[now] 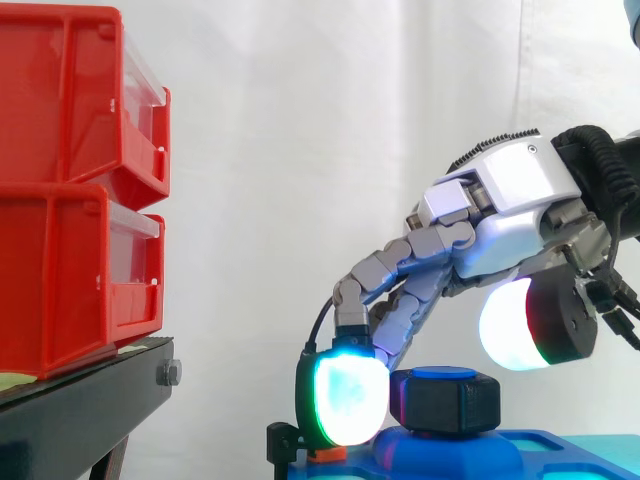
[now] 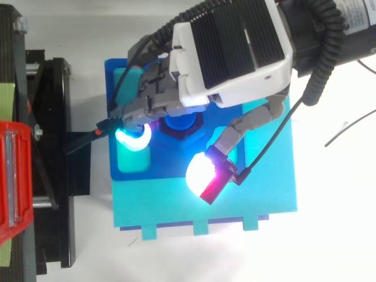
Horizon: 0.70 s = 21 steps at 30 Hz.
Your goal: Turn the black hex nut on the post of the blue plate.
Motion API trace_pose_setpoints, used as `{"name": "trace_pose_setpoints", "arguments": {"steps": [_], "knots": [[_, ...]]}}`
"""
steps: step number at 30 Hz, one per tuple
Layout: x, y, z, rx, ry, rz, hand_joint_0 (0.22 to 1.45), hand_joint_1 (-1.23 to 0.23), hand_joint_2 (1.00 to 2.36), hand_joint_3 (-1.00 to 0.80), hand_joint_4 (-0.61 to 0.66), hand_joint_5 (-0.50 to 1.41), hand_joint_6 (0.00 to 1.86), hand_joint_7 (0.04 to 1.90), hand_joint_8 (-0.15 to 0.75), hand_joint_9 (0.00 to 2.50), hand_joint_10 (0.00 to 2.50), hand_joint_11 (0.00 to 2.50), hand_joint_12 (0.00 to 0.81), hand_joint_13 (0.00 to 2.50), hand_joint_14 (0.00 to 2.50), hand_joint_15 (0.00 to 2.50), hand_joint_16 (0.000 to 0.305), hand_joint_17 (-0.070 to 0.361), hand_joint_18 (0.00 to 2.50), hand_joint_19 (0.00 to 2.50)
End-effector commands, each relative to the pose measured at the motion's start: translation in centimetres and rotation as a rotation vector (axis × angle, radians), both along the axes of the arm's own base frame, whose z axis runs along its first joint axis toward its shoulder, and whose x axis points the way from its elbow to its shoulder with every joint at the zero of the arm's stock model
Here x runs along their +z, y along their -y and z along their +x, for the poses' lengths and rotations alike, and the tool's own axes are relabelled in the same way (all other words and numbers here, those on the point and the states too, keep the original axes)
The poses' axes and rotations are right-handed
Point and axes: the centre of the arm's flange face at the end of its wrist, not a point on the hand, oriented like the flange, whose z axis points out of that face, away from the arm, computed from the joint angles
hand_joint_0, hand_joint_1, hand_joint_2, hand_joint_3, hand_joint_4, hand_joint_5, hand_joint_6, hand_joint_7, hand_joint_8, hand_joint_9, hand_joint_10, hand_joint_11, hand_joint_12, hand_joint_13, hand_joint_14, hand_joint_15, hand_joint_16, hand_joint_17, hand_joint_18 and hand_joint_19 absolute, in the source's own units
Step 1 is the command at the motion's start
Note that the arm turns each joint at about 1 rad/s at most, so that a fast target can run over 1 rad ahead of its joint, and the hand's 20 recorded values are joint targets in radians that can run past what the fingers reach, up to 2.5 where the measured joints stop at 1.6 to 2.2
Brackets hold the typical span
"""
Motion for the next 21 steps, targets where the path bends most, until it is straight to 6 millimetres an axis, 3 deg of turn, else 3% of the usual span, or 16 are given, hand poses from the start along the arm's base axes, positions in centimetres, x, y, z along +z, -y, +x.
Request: {"name": "trace_pose_setpoints", "arguments": {"steps": [1, 21], "knots": [[0.1, 0.0, -0.2, -0.001, -0.014, 0.001, 0.49, -0.45, 1.0, -0.5, 0.2, -0.13, 0.5, 1.03, 0.202, 0.57, 0.01, 0.22, 0.278, 0.62, 0.01, 0.35, 0.023, 0.053, 0.12, 0.37], [0.3, 1.8, -0.7, -0.007, -0.015, -0.016, 0.49, -0.45, 1.0, -0.5, 0.19, -0.12, 0.5, 1.04, 0.204, 0.58, 0.01, 0.23, 0.277, 0.62, 0.01, 0.35, 0.023, 0.052, 0.12, 0.37]]}}
